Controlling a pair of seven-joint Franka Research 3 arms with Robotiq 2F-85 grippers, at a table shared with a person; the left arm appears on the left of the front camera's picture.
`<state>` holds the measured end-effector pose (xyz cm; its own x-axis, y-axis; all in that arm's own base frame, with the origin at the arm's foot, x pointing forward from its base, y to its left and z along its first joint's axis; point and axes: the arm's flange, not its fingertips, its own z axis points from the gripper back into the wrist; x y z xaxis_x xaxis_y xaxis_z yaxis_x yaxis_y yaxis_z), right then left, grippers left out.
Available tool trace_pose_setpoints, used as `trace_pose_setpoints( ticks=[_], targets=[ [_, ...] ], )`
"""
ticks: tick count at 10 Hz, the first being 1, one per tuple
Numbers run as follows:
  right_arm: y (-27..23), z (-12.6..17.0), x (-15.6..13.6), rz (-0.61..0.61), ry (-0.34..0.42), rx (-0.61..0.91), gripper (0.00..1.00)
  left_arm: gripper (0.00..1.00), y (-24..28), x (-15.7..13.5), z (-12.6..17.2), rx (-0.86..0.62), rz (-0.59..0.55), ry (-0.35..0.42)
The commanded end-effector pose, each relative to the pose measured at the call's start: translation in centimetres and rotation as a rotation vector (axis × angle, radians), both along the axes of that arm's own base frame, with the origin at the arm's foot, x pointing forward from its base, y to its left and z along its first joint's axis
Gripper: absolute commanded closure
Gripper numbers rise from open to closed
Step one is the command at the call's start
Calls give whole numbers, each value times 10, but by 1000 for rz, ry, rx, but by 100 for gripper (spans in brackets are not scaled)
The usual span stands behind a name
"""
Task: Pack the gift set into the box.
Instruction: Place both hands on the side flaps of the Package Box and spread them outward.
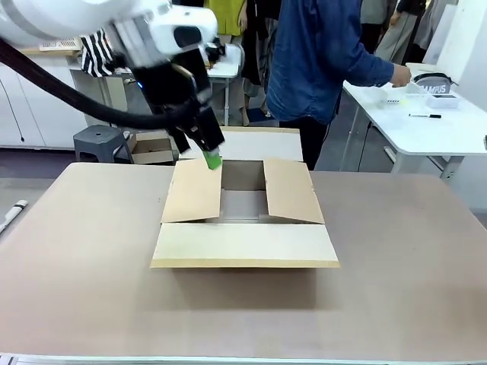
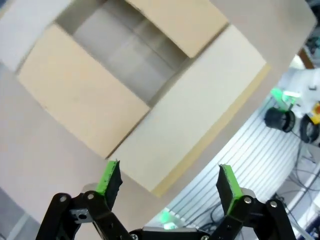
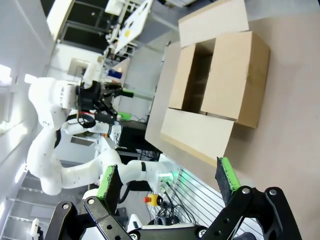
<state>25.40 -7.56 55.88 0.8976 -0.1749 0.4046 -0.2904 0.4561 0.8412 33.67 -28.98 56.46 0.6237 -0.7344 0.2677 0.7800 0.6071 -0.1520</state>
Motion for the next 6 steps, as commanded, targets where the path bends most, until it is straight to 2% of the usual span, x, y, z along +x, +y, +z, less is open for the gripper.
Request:
trace_pose_setpoints(
  ticks=[1, 4, 5, 6],
  targets=[
    [1, 2, 4, 10, -33, 15, 0, 0, 14, 1, 13, 17, 31, -47],
    [1, 2, 4, 10, -33, 15, 0, 0, 14, 1, 13, 17, 31, -47],
    [1, 2, 4, 10, -33, 15, 0, 0, 8, 4, 8, 2, 7, -22],
    [1, 2, 4, 10, -33, 15, 0, 0, -13, 3, -3, -45, 283, -23]
  ],
)
